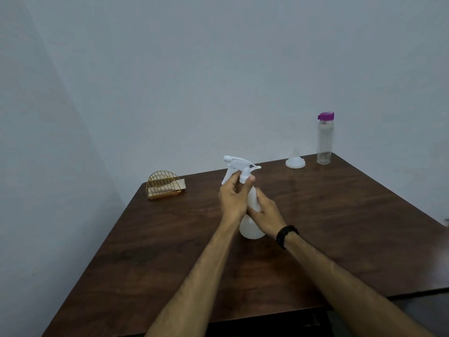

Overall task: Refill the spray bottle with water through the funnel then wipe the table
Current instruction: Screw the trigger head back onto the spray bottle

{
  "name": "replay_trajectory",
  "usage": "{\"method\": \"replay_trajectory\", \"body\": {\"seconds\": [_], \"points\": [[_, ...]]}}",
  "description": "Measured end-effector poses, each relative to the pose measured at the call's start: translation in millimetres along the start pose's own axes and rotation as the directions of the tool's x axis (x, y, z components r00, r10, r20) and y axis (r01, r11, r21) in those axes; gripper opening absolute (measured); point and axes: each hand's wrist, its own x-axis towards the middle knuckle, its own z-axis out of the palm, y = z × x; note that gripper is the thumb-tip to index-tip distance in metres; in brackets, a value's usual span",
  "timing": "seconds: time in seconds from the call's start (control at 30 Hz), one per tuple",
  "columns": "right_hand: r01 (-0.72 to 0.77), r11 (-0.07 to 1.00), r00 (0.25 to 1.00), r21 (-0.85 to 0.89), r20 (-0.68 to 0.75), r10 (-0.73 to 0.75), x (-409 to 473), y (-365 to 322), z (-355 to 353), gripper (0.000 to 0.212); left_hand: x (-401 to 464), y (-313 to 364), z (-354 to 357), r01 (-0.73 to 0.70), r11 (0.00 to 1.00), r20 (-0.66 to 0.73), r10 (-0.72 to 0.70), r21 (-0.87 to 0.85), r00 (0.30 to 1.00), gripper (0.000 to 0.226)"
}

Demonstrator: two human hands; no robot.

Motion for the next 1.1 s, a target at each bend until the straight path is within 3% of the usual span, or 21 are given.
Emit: {"method": "replay_trajectory", "body": {"seconds": [0.2, 0.4, 0.53, 0.7, 0.8, 0.93, 1.1], "points": [[0.014, 0.999, 0.997, -0.047, -0.078, -0.017, -2, 10, 7, 0.04, -15, -14, 5, 0.027, 0.995, -0.02, -0.029, -0.1, 0.999, 0.006], [0.04, 0.995, 0.993, -0.088, -0.103, -0.049, -2, 9, 11, 0.054, -19, -16, 11, -0.056, 0.998, -0.03, 0.055, -0.011, 0.998, 0.005], [0.027, 0.997, 0.991, -0.074, -0.127, -0.037, -3, 9, 13, 0.063, -24, -18, 15, -0.044, 0.997, -0.04, 0.041, -0.067, 0.998, 0.024], [0.019, 0.994, 0.991, -0.111, -0.128, -0.033, -3, 15, 11, 0.047, -30, -18, 24, 0.004, 0.983, -0.207, -0.043, -0.185, 0.977, 0.013], [0.011, 0.99, 0.992, -0.142, -0.12, -0.028, -2, 17, 11, 0.04, -30, -18, 25, 0.018, 0.982, -0.172, -0.051, -0.189, 0.984, 0.012], [0.023, 0.987, 0.996, -0.16, -0.077, -0.036, -1, 18, 8, 0.035, -24, -18, 27, 0.024, 0.997, -0.119, -0.032, -0.072, 0.992, 0.017], [0.07, 0.993, 0.997, -0.1, -0.021, -0.073, -4, 13, 1, 0.037, -28, -21, 25, 0.055, 0.977, -0.209, -0.099, -0.207, 0.973, 0.026]]}}
